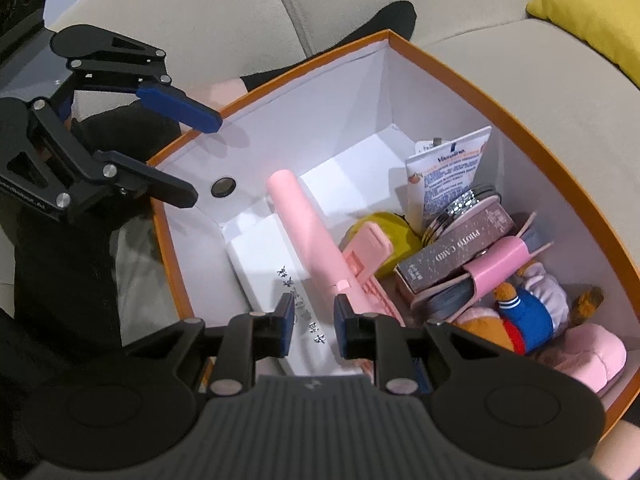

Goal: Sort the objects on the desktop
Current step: 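Lower the pink selfie stick into the orange box and open the right gripper, then lift both open grippers away from the orange box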

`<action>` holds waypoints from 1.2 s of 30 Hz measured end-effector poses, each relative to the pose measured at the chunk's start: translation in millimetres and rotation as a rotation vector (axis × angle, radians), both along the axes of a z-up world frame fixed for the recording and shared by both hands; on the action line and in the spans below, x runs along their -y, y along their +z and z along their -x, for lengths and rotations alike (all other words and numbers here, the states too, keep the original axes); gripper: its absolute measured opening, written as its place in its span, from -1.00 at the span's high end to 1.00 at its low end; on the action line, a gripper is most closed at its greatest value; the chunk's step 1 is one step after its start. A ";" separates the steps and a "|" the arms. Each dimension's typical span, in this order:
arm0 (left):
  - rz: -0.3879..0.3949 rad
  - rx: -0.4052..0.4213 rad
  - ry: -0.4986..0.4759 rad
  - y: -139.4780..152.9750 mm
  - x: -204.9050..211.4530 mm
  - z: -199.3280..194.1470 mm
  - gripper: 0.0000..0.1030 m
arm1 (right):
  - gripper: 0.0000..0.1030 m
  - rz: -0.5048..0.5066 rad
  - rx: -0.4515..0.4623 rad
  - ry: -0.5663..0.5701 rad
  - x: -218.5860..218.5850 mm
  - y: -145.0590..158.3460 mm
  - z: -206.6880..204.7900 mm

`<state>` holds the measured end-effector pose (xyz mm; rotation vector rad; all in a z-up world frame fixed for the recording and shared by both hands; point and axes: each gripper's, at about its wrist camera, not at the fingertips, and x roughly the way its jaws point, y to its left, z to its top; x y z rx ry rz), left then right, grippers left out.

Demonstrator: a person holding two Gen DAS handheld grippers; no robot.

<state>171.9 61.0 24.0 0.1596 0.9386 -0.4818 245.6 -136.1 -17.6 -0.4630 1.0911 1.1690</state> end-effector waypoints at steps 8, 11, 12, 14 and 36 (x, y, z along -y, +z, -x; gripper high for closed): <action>0.038 0.019 0.054 8.3 11.7 15.1 -0.21 | 0.47 -0.022 0.079 -0.037 7.1 22.2 24.7; 0.035 0.024 0.088 12.3 19.2 20.3 -0.21 | 0.44 -0.027 0.124 -0.077 10.6 33.6 35.7; 0.039 0.030 0.101 13.8 21.6 22.7 -0.21 | 0.44 -0.027 0.137 -0.101 12.6 38.2 39.3; 0.031 0.046 0.133 16.1 27.2 27.0 -0.21 | 0.43 -0.021 0.158 -0.155 16.5 44.8 44.2; -0.011 0.156 0.446 -6.5 73.5 54.7 -0.50 | 0.01 -0.246 0.324 -0.698 74.1 38.0 114.7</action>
